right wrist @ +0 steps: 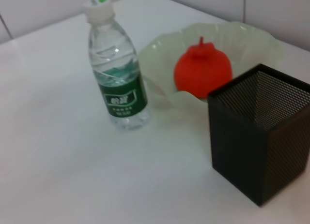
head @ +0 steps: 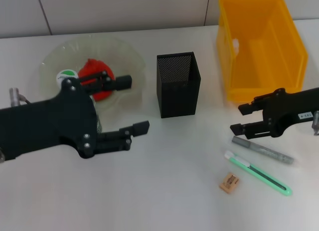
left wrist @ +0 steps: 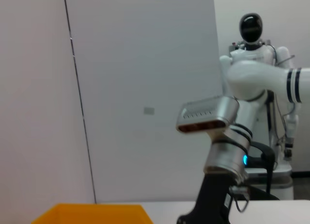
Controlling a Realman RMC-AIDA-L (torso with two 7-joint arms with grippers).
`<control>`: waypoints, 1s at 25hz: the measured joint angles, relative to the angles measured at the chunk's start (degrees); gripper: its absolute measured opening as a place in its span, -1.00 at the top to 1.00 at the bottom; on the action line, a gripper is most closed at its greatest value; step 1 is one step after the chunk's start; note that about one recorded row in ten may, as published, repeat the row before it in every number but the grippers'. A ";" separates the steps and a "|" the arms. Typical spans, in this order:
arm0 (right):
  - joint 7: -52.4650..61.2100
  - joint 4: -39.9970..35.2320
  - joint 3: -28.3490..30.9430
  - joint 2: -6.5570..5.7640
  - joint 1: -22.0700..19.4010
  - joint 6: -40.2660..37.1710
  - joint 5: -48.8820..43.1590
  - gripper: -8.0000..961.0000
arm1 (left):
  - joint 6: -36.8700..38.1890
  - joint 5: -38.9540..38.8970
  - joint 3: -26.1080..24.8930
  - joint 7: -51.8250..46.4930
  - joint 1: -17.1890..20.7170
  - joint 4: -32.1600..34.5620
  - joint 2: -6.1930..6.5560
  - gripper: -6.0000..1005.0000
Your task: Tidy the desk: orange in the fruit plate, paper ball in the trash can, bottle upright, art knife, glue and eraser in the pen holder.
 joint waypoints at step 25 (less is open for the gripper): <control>28.02 -13.10 -12.82 -0.05 11.22 -12.78 -22.13 -0.29 | 0.53 0.62 0.33 2.81 -3.72 -17.38 0.17 -0.57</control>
